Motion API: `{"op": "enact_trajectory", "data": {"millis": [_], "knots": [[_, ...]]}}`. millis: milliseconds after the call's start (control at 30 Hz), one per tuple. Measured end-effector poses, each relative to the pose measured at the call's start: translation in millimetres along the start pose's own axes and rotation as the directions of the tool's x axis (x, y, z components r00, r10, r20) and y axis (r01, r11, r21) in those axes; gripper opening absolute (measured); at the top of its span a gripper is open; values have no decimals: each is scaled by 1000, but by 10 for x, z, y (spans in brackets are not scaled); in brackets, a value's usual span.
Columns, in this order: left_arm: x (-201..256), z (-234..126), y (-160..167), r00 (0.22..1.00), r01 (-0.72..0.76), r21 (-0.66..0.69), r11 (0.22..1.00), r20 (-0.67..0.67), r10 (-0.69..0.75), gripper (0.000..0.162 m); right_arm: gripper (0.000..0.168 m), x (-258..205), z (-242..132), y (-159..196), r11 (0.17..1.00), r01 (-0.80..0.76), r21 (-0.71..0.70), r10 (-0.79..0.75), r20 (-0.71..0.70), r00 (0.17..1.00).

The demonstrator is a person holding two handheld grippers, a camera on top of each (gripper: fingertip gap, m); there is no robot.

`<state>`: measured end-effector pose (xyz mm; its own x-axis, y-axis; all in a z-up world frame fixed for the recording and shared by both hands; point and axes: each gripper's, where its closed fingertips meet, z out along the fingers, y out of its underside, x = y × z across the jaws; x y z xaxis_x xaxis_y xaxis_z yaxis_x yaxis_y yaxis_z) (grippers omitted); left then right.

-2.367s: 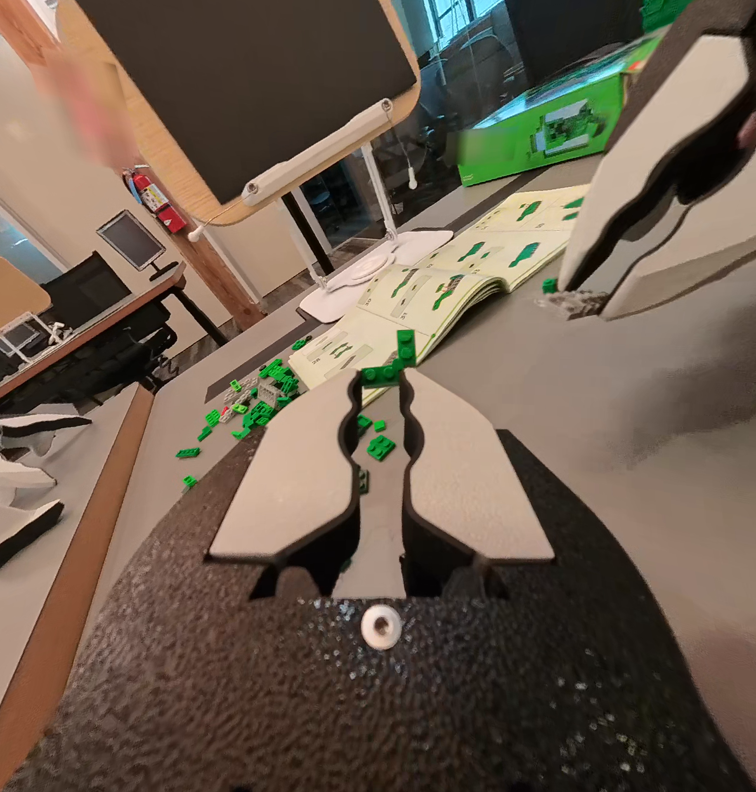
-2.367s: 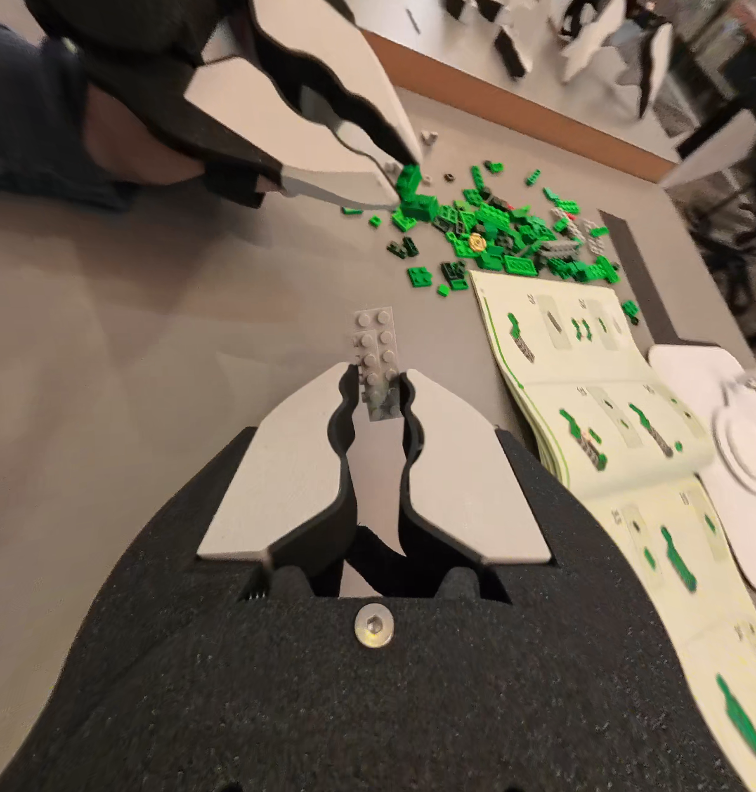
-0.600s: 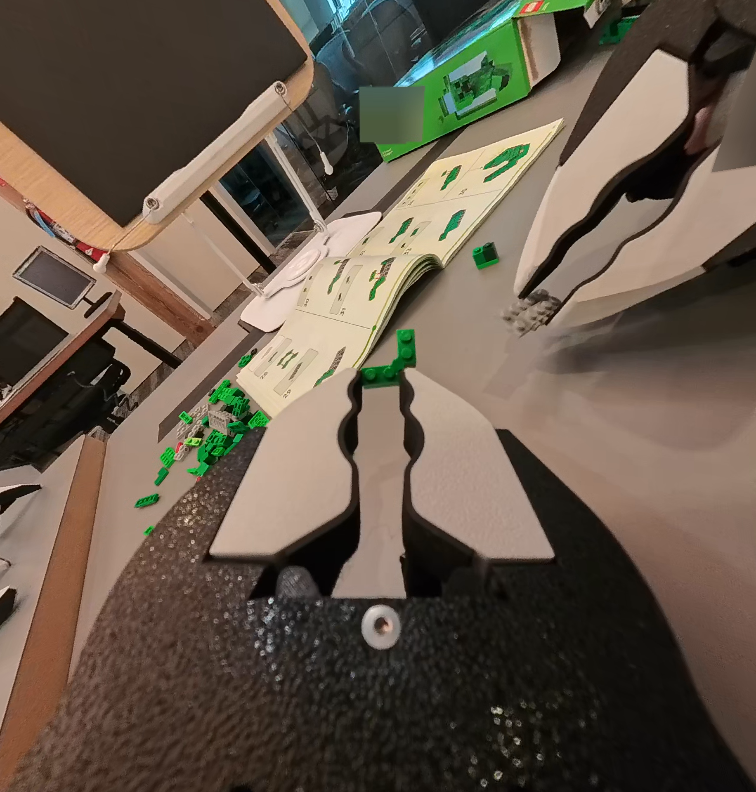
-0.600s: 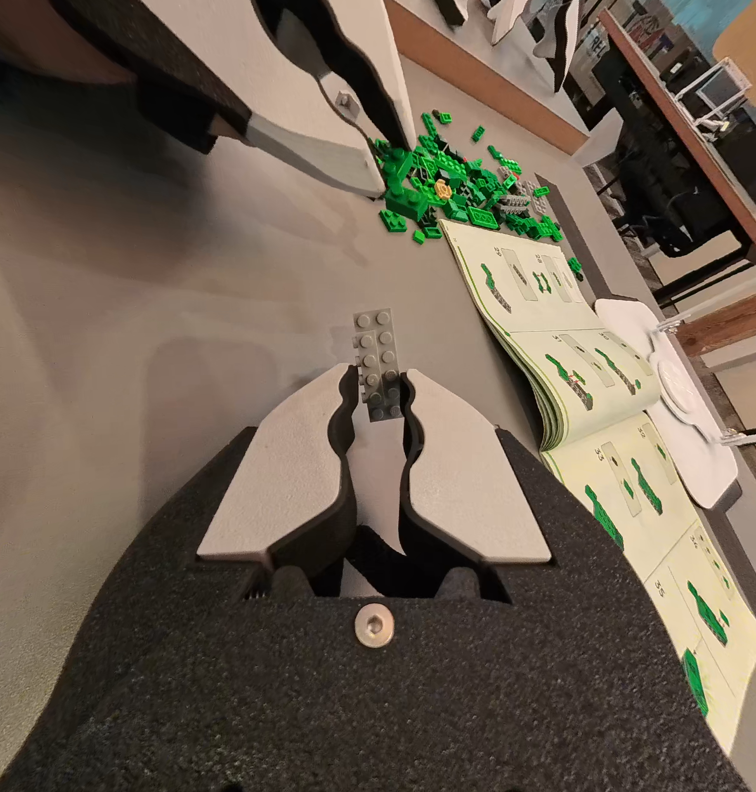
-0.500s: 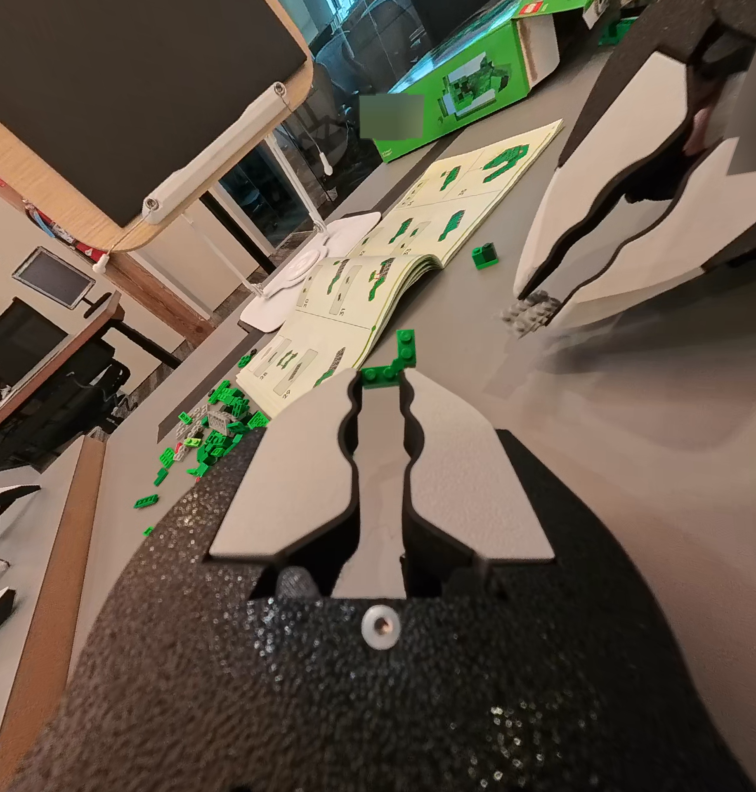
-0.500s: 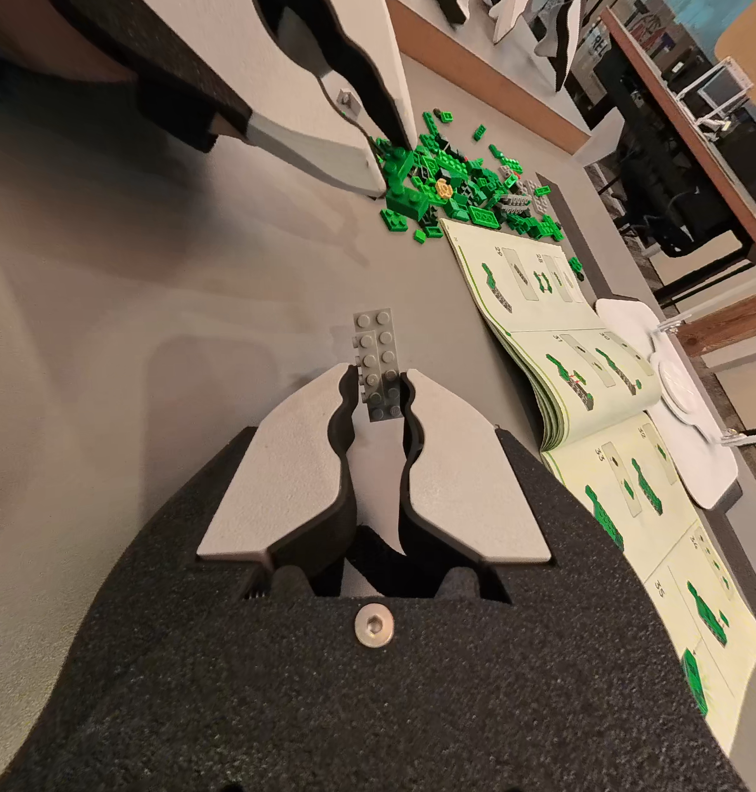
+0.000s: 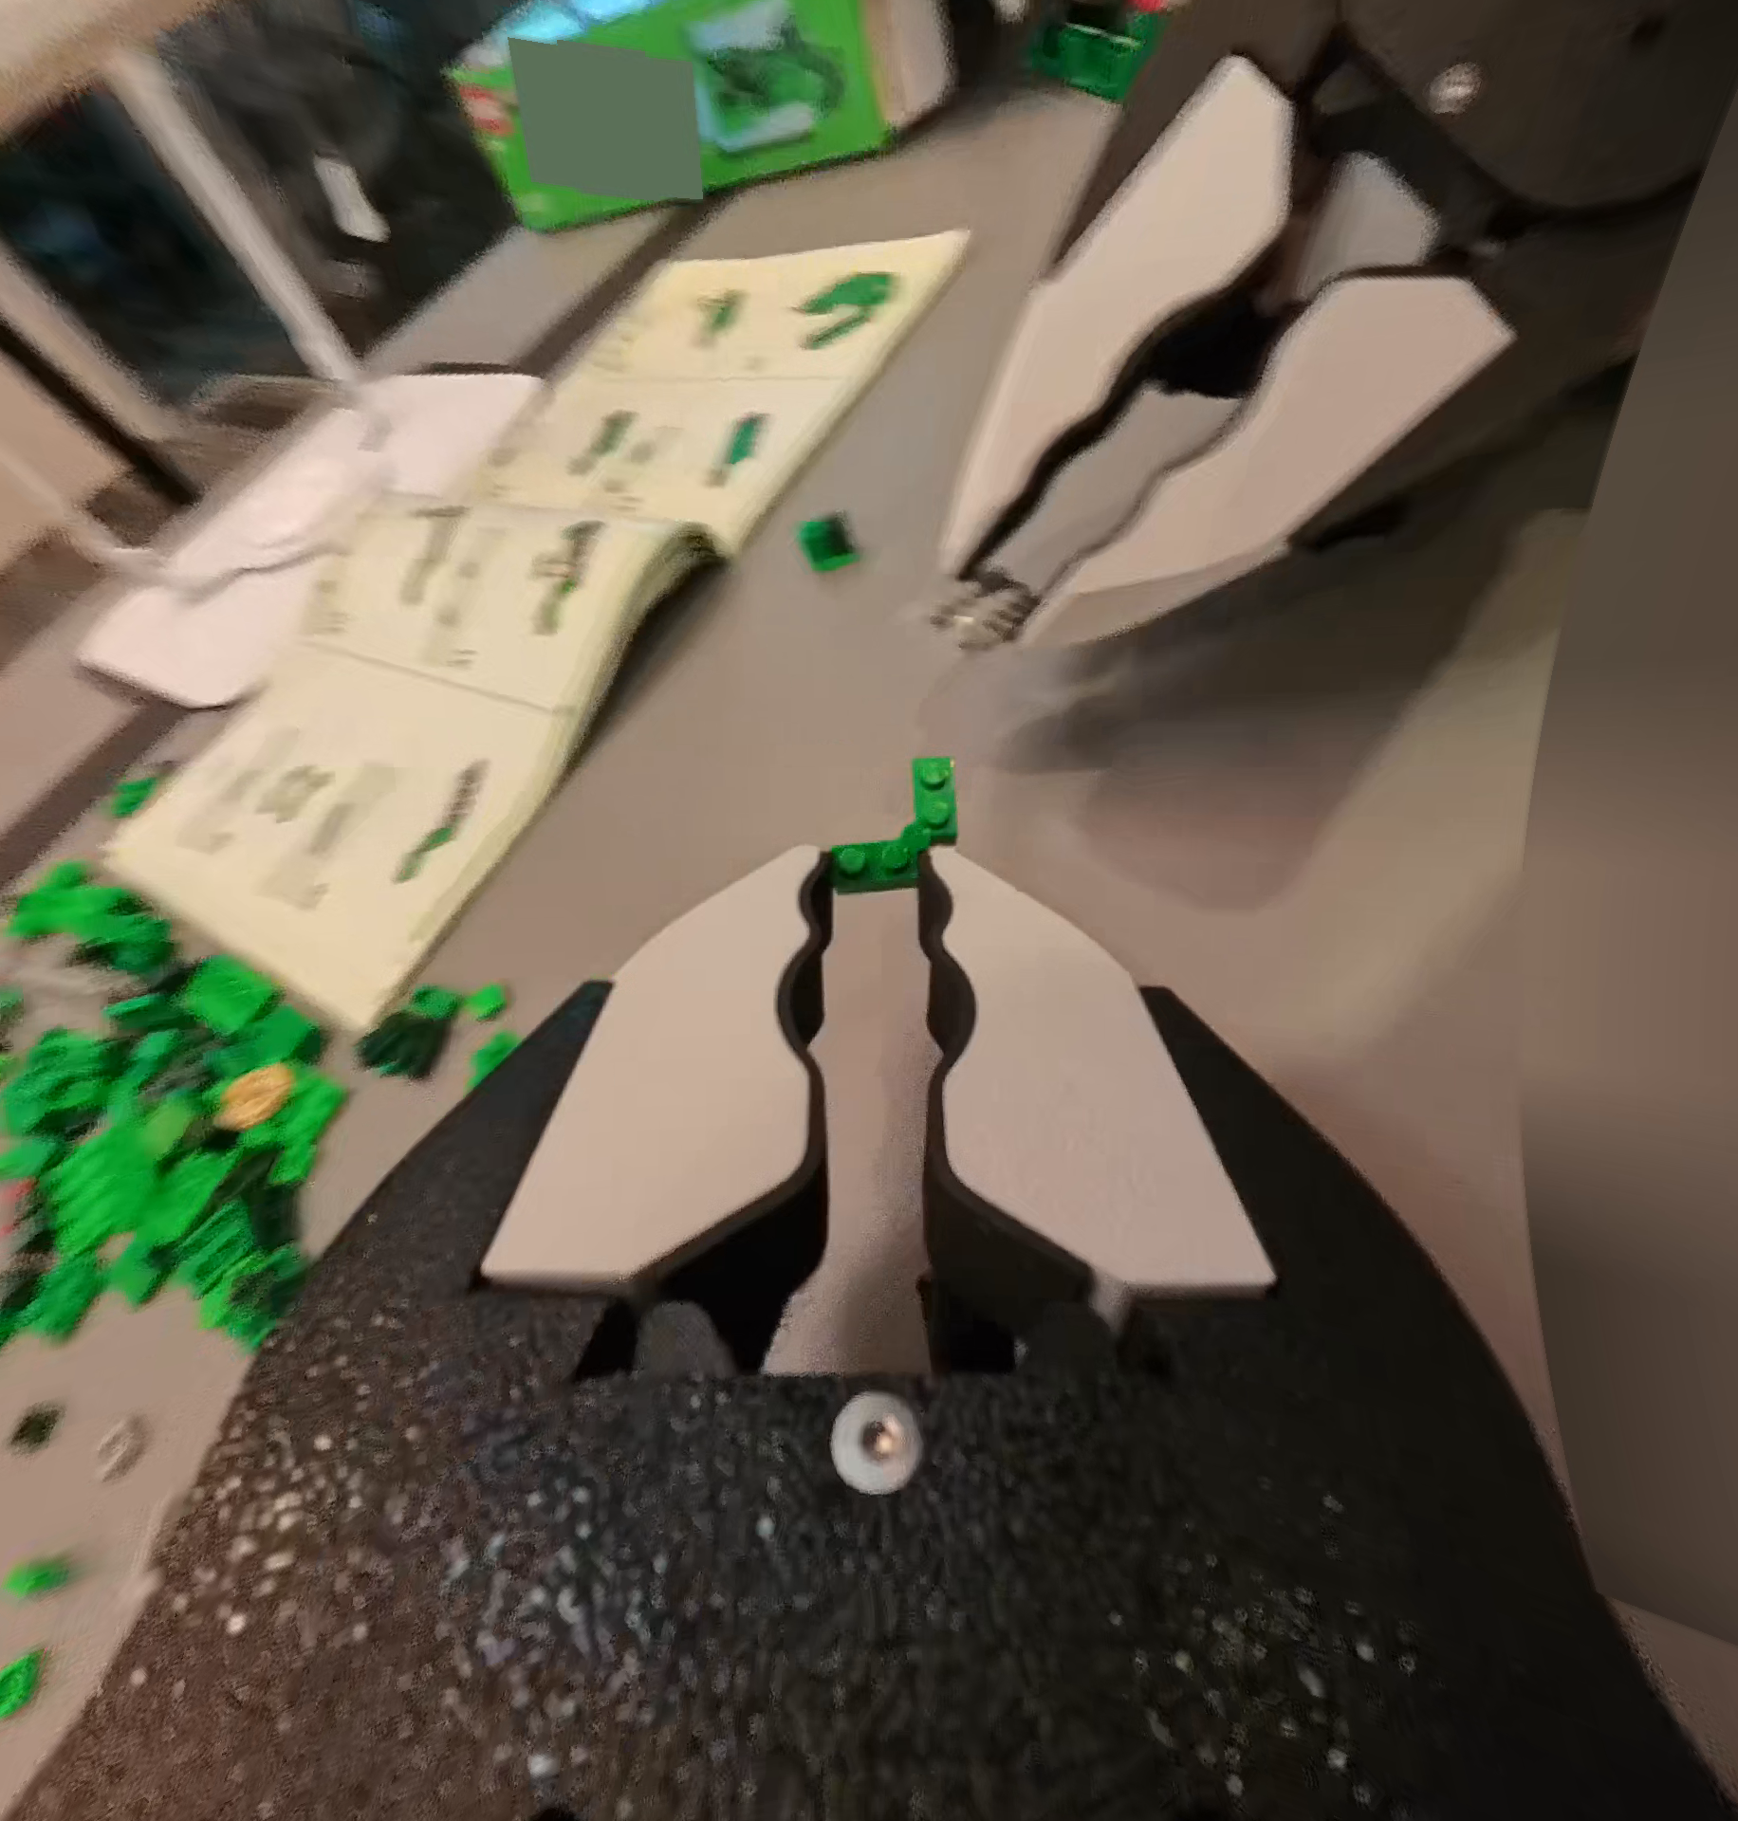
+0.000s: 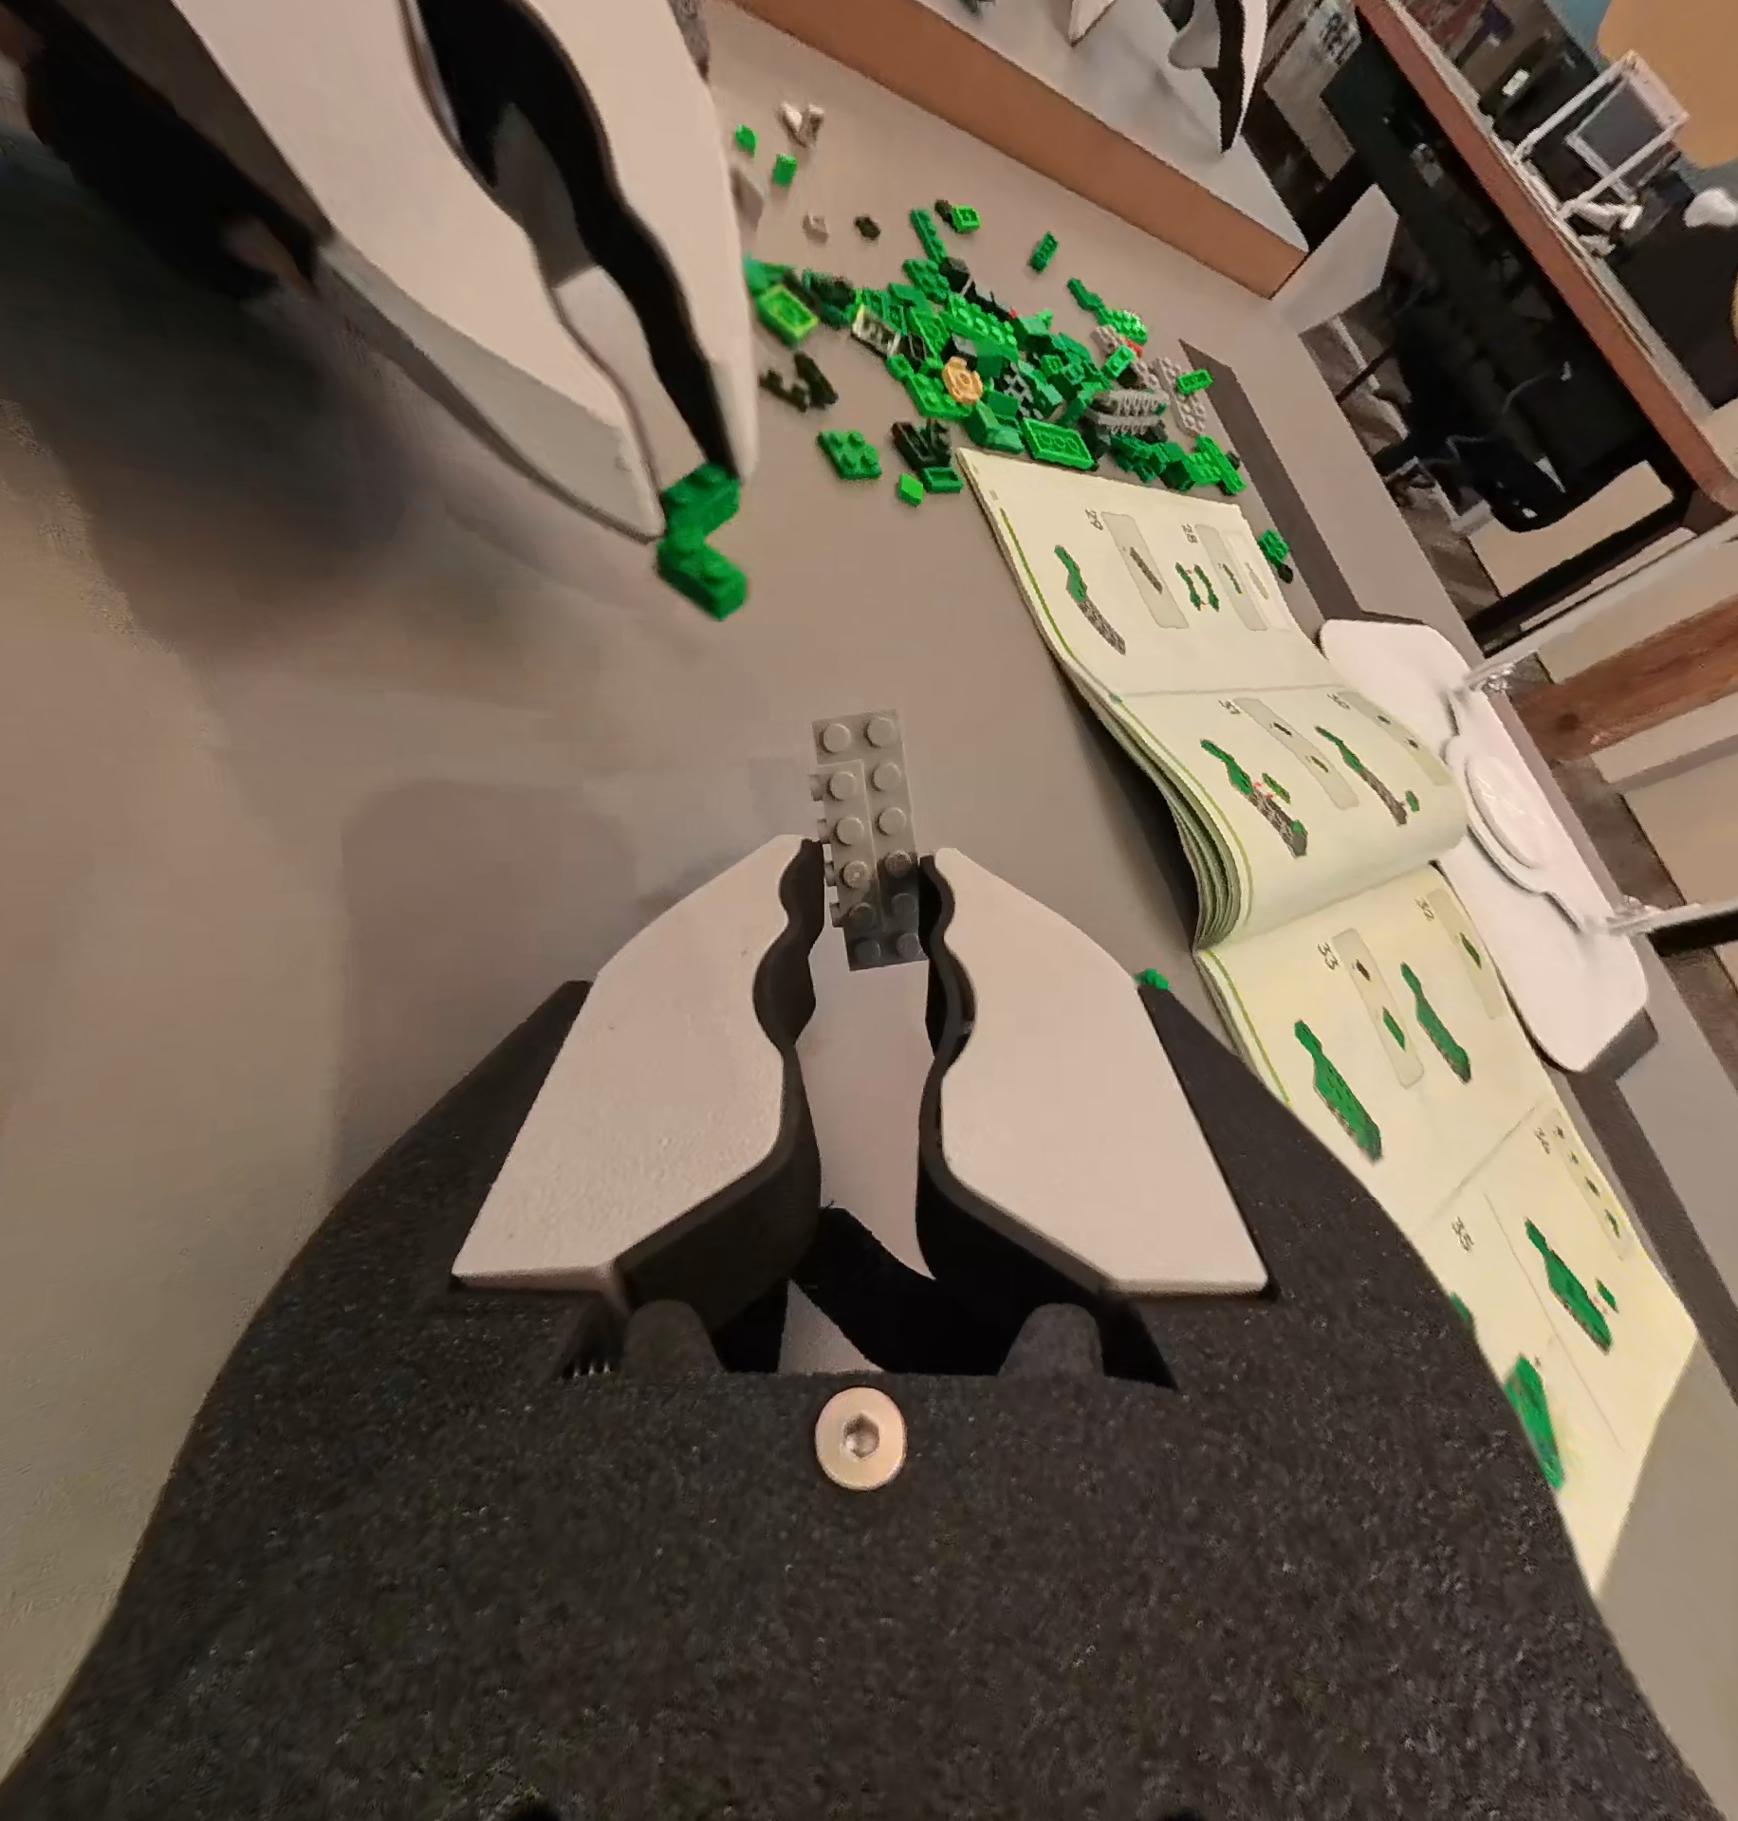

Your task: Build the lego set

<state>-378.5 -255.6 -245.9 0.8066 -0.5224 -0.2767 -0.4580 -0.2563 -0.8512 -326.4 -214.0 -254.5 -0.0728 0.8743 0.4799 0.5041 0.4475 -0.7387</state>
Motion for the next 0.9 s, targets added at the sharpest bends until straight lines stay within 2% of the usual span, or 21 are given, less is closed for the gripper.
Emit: {"op": "enact_trajectory", "data": {"millis": [100, 200, 267, 367, 467, 633, 733, 900], "knots": [[277, 38, 67, 978, 1, -77, 997, -208, -18, 16, 18, -35, -43, 83, 1000, 12, -26, -11, 16, 1000], [490, 30, 123, 921, -12, -121, 993, -387, -36, 16, 18, -71, -61, 117, 999, 22, -37, -20, 46, 999], [575, 6, 114, 882, -26, -116, 993, -470, -31, 16, 18, -82, -65, 125, 999, 27, -41, -24, 59, 998], [612, 6, 197, 845, 6, -202, 979, -523, -113, 16, 18, -103, -62, 145, 998, 30, -47, -27, 74, 997], [616, 19, 211, 833, 55, -237, 970, -525, -176, 31, 18, -124, -61, 151, 999, 29, -44, -25, 87, 996], [520, -1, 196, 894, 158, -255, 954, -374, -248, 55, 18, -124, -62, 152, 999, 10, -34, -7, 98, 995], [532, -21, 194, 928, 162, -250, 954, -290, -234, 58, 18, -120, -64, 154, 1000, 5, -30, -2, 102, 995], [479, -16, 278, 971, 79, -291, 954, -194, -139, 47, 18, -122, -65, 152, 1000, 2, -27, 0, 104, 995]]}}
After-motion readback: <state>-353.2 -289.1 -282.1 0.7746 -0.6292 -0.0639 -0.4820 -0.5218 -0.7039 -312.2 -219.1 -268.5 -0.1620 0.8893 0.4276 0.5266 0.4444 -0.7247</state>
